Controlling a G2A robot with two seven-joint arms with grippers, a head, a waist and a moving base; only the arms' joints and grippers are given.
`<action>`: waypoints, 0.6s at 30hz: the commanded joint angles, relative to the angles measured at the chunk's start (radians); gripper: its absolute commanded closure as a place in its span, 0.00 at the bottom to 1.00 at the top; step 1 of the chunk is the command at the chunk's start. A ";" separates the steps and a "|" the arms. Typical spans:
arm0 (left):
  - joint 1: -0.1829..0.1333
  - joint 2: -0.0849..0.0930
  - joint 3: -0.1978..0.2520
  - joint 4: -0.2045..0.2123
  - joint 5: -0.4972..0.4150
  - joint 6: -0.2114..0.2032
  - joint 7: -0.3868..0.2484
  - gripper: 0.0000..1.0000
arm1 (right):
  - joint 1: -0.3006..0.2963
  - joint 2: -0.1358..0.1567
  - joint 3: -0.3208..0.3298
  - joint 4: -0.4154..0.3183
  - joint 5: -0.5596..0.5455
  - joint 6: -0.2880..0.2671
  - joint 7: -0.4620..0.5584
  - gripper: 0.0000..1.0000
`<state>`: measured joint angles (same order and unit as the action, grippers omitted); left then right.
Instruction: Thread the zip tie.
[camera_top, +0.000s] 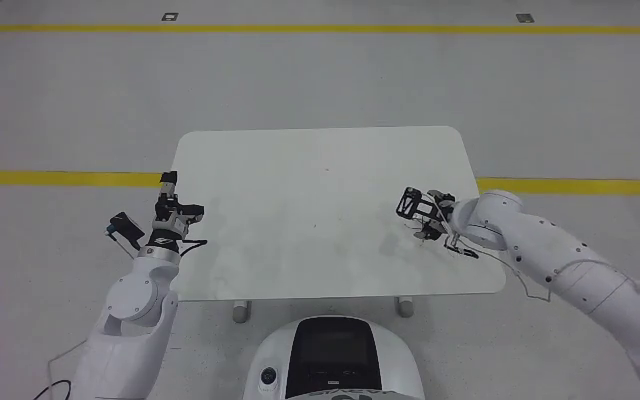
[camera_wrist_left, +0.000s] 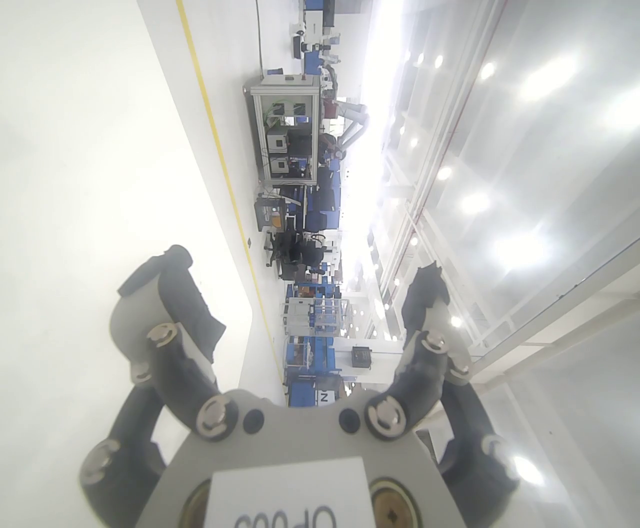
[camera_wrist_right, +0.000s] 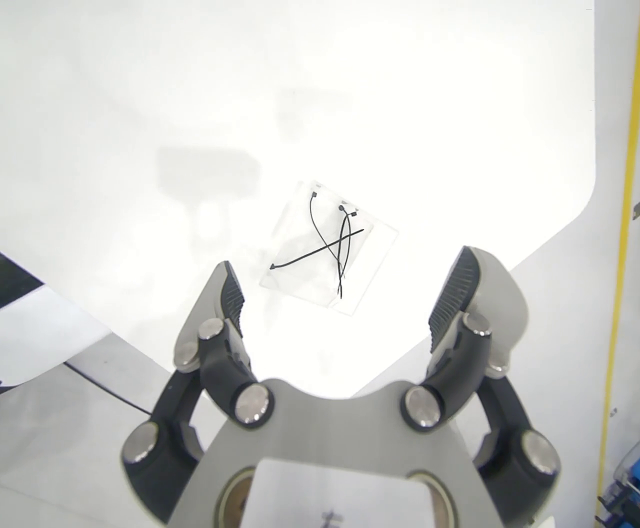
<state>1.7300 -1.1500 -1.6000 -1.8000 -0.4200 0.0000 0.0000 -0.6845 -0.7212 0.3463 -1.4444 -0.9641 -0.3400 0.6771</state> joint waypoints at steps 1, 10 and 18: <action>0.000 0.000 0.000 0.000 0.000 0.000 0.000 0.00 | 0.050 0.003 -0.065 0.008 0.021 0.000 -0.015 0.00; 0.000 0.000 0.000 0.000 0.000 0.000 0.000 0.00 | 0.140 0.000 -0.176 0.057 0.090 0.000 -0.034 0.00; 0.000 0.000 0.000 0.000 0.000 0.000 0.000 0.00 | 0.137 -0.001 -0.176 0.053 0.089 0.000 -0.040 0.00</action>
<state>1.7300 -1.1500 -1.6000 -1.8000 -0.4200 0.0000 0.0000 -0.5451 -0.7215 0.1700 -1.3879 -0.8745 -0.3400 0.6429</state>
